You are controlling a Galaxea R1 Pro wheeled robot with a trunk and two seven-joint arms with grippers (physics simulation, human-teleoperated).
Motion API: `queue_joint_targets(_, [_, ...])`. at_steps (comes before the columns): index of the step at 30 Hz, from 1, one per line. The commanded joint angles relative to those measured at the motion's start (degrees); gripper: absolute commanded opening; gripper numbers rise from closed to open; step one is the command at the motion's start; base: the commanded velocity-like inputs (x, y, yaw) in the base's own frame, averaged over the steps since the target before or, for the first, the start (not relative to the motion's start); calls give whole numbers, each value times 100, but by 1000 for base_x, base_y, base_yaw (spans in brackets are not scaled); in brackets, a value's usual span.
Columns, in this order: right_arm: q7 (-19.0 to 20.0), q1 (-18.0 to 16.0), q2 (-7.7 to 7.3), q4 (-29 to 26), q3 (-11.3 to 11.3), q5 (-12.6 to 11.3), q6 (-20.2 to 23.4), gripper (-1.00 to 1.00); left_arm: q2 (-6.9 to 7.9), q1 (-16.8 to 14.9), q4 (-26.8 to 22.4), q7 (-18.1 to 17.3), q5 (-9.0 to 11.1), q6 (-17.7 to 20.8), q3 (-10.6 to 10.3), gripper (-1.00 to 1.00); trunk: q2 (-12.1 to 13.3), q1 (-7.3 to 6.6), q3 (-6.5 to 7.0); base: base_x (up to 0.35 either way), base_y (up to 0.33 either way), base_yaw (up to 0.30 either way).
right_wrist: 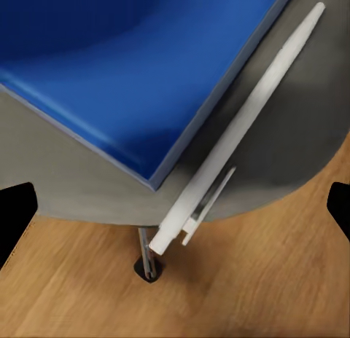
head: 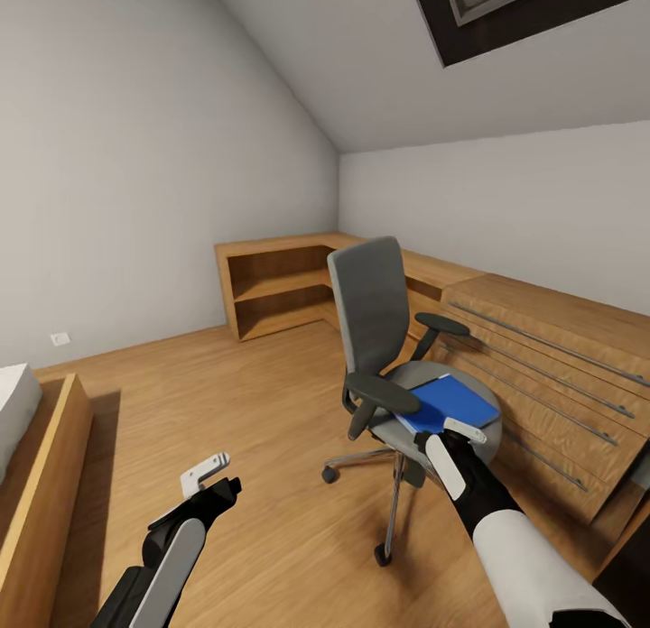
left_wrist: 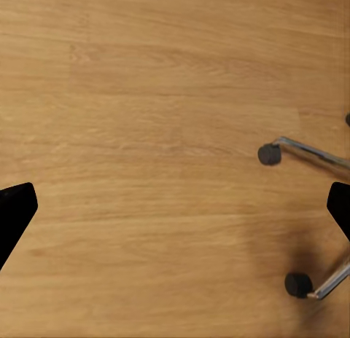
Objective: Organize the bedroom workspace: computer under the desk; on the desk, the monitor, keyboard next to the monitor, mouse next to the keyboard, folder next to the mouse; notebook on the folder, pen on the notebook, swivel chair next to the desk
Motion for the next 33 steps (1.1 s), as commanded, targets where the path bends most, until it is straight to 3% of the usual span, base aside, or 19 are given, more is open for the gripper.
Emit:
queue_joint_targets(1, [-39, -3, 3, -11, 4, -36, 17, 100, -1, -4, -7, 48, 44, 9, -4, 100, -3, -1, -6, 0, 0, 0])
queue_joint_targets(9, [-26, -3, -158, -31, -151, -54, 5, 100, 111, -4, -13, 48, 80, 9, -13, 100, -3, -1, -6, 0, 0, 0])
queue_joint_targets(19, [-23, -3, -189, -33, -217, -56, 5, 100, 124, -2, -47, 48, 91, 9, -13, 100, -3, -1, -6, 0, 0, 0])
queue_joint_targets(33, [-23, -3, -194, -27, -564, -56, 10, 100, 124, -2, -134, 48, 92, 9, -14, 100, -3, -1, -6, 0, 0, 0])
